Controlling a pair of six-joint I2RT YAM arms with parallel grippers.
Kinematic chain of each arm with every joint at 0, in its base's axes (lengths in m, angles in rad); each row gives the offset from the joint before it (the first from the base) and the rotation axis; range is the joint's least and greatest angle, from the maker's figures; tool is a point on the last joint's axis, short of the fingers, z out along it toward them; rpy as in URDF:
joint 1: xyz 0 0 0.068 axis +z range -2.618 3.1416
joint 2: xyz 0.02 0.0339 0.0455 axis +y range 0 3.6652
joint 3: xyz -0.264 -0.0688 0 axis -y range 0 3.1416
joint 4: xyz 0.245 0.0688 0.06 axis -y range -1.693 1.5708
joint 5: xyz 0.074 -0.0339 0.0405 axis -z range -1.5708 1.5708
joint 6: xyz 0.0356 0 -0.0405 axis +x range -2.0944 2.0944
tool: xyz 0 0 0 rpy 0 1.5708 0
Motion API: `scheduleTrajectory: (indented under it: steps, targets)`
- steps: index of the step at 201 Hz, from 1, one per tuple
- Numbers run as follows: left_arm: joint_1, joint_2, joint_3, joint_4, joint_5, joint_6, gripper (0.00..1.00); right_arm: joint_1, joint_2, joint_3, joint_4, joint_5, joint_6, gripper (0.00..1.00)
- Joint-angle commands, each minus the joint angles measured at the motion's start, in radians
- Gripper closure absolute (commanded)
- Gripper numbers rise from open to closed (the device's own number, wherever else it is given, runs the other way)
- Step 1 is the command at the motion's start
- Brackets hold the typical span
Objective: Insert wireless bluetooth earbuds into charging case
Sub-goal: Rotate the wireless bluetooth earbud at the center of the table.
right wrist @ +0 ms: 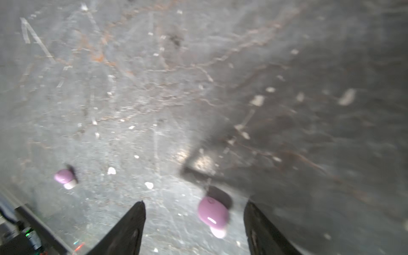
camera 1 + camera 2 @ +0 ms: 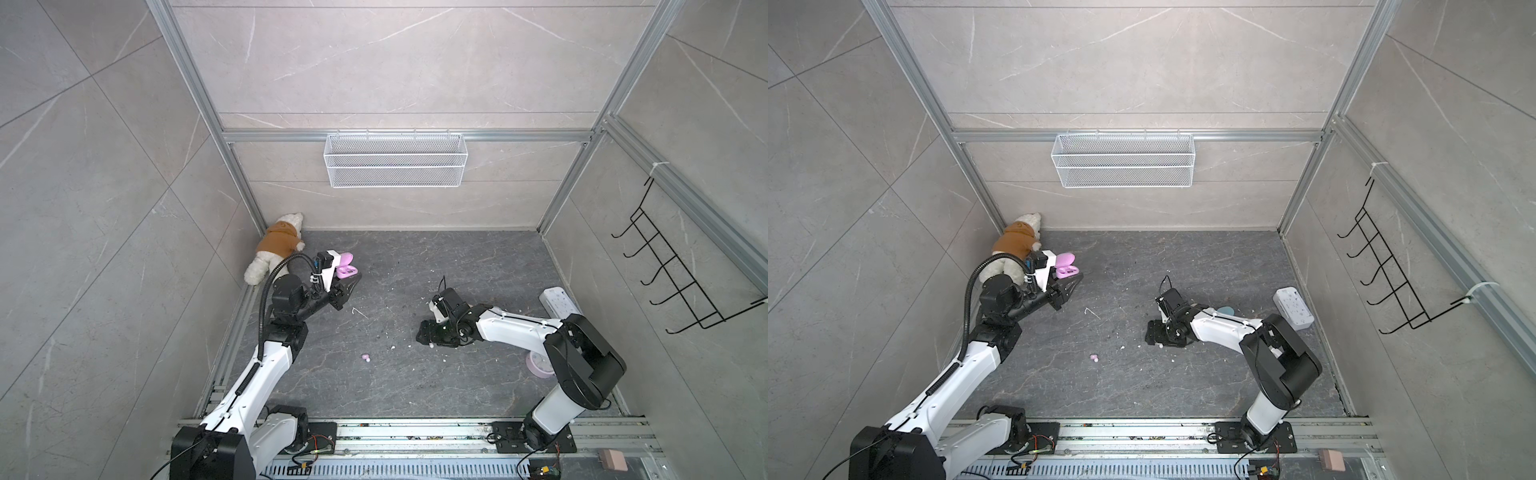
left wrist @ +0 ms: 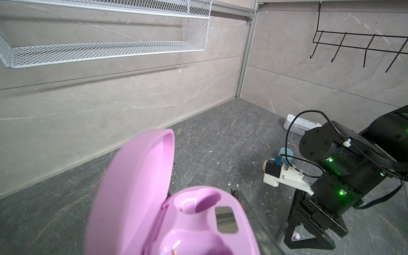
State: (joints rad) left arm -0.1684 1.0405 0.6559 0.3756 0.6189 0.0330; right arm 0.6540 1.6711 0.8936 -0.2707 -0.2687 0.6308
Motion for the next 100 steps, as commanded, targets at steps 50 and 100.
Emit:
scheduleTrajectory:
  steps: [50, 100]
  targets:
    - [-0.003, 0.001, 0.007, 0.049, 0.028, -0.017, 0.81, 0.073, -0.046, 0.034, -0.024, -0.129, -0.014, 0.29]
    - [-0.003, 0.002, 0.005, 0.049, 0.029, -0.016, 0.81, 0.137, -0.050, 0.101, -0.145, -0.062, -0.015, 0.29]
